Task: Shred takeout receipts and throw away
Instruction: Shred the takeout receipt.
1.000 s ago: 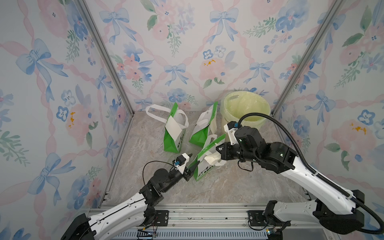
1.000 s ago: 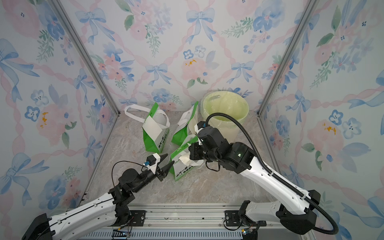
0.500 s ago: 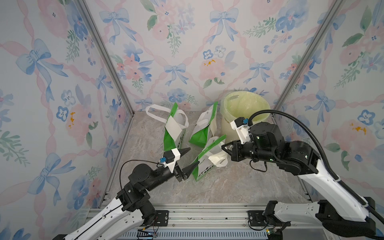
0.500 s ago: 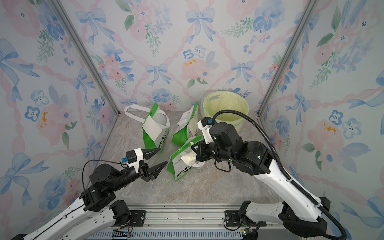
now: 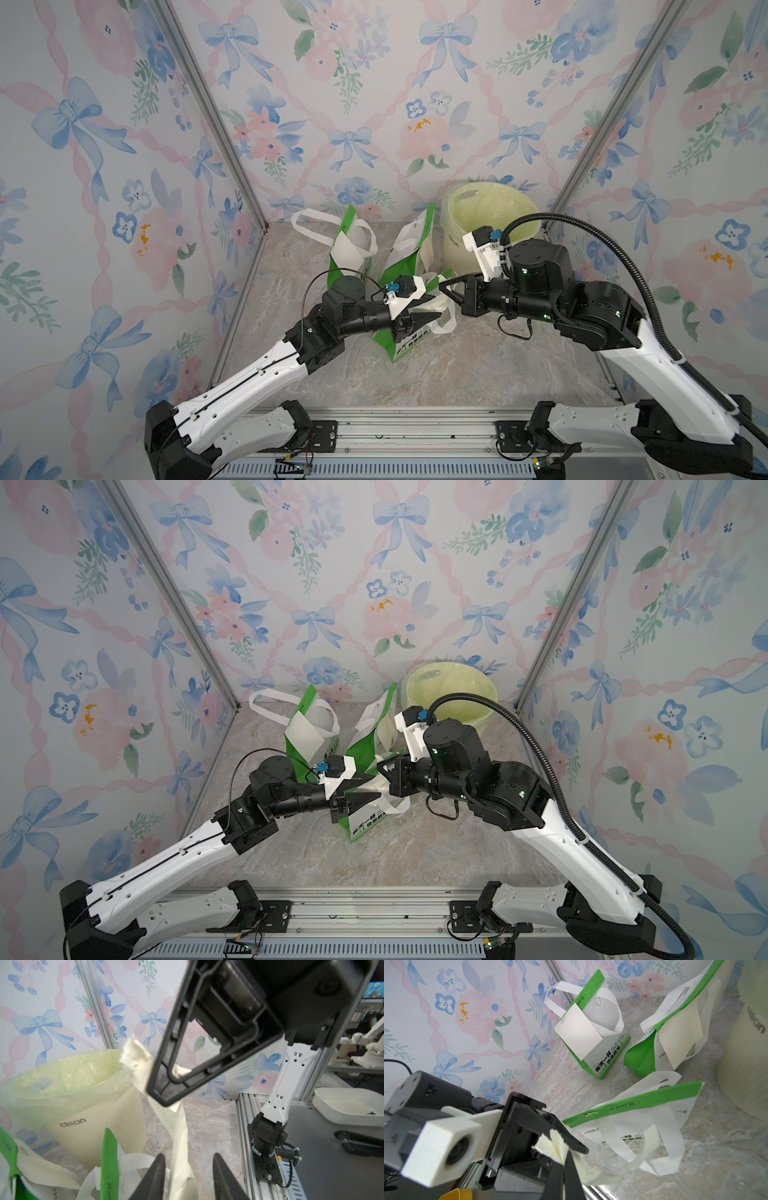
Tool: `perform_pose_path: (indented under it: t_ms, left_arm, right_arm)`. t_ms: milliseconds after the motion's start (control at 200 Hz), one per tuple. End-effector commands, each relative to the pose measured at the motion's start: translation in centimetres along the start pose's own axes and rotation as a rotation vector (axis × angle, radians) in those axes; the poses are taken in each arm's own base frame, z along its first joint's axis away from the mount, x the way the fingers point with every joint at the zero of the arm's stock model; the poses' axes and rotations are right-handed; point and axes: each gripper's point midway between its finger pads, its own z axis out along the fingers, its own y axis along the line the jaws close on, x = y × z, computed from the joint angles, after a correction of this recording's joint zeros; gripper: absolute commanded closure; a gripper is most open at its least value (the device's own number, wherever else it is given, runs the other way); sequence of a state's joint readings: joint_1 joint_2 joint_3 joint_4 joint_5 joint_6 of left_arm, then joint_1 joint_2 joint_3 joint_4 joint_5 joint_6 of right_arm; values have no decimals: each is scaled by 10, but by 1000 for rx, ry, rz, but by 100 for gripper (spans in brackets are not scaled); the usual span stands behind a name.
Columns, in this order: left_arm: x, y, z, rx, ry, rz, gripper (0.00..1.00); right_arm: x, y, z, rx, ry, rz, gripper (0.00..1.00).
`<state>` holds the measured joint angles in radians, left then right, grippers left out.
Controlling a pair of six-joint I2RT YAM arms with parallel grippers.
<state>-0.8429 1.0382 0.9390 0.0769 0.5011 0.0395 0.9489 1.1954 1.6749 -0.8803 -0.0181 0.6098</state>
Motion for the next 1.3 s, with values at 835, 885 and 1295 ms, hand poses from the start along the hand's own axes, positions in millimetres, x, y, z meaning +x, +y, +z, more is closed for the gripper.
perform_pose_path:
  t_ms: [835, 885, 1295]
  left_arm:
    - [-8, -3, -1, 17, -10, 124, 100]
    - [-5, -6, 2, 28, 3, 132, 100]
    - [17, -36, 9, 93, 86, 290, 100]
  right_arm:
    - [38, -20, -74, 47, 144, -869, 16]
    - [45, -17, -71, 19, 177, -946, 17]
    - [50, -6, -42, -43, 213, -1076, 23]
